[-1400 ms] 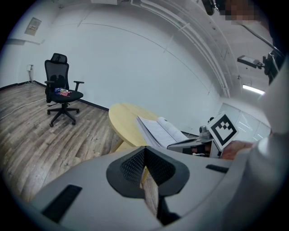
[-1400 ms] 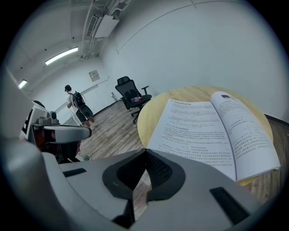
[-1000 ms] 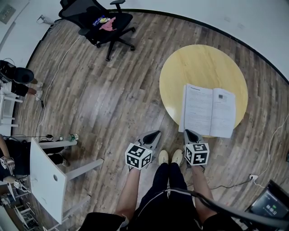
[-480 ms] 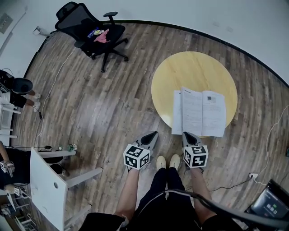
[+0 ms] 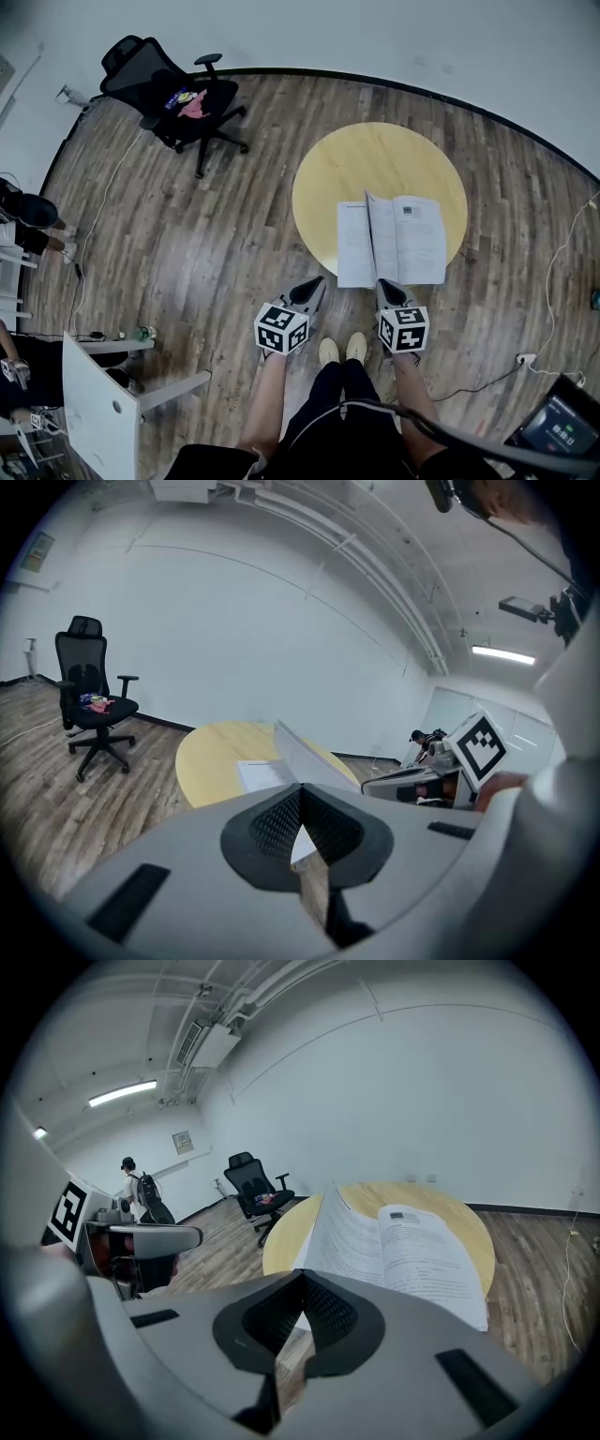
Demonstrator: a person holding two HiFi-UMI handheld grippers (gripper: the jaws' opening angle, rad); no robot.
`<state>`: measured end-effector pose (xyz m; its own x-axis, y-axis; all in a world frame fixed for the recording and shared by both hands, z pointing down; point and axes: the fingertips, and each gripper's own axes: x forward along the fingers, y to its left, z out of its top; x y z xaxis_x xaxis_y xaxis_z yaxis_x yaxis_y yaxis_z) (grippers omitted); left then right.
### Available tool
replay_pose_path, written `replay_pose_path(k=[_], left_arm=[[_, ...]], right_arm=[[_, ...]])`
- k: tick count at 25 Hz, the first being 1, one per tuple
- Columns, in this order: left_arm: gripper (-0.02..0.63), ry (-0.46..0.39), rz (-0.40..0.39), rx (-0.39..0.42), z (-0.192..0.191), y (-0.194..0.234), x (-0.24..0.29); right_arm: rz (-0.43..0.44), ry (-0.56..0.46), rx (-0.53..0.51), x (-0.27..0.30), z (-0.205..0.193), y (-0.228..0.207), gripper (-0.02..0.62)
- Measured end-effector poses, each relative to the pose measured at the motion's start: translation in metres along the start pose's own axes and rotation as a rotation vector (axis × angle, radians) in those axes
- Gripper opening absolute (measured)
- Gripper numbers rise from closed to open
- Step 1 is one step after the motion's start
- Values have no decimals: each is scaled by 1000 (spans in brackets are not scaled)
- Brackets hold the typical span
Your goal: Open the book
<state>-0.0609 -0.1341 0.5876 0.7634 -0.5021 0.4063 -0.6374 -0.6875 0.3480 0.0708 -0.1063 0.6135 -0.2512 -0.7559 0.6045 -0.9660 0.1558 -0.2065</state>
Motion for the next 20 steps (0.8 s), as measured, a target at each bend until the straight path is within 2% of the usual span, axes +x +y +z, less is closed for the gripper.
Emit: replay_pose_path(k=[20], left_arm=[[-2, 12, -109, 60, 28, -54, 56]], right_arm=[[-128, -47, 58, -44, 12, -76, 6]])
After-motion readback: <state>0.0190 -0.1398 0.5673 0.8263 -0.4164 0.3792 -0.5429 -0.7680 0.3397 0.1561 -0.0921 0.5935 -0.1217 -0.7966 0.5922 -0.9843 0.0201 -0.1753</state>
